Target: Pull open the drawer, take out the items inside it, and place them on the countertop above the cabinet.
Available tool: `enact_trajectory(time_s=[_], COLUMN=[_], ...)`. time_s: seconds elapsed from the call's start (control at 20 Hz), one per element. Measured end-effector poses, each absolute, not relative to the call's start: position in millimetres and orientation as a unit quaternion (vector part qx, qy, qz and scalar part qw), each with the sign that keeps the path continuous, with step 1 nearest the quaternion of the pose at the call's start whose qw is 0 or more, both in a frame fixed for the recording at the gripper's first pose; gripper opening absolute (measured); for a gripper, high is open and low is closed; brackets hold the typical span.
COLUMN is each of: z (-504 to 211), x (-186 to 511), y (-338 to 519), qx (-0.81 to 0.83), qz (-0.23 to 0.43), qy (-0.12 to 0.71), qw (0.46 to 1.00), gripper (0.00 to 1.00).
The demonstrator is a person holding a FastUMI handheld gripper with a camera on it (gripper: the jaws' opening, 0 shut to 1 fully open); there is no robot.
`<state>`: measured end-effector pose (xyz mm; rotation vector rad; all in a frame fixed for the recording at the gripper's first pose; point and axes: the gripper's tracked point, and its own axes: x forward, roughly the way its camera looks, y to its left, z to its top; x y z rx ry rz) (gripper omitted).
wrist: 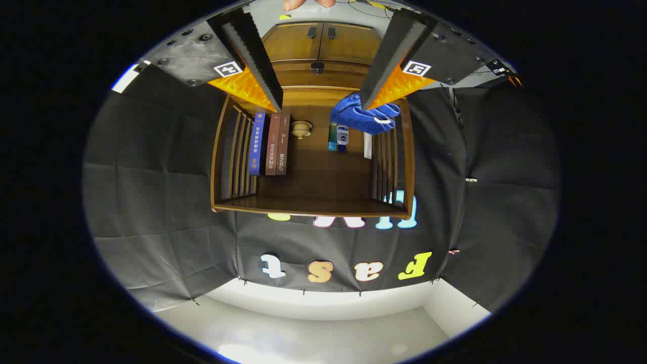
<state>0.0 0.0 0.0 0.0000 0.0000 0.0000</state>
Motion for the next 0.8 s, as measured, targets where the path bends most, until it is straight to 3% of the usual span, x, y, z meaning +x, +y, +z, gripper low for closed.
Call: enact_trajectory(time_s=[0.8], z=[2.2], x=[-0.8], y=[0.6], qx=[-0.001], qz=[0.0], qy=[-0.008], qw=[1.0], gripper=[0.99])
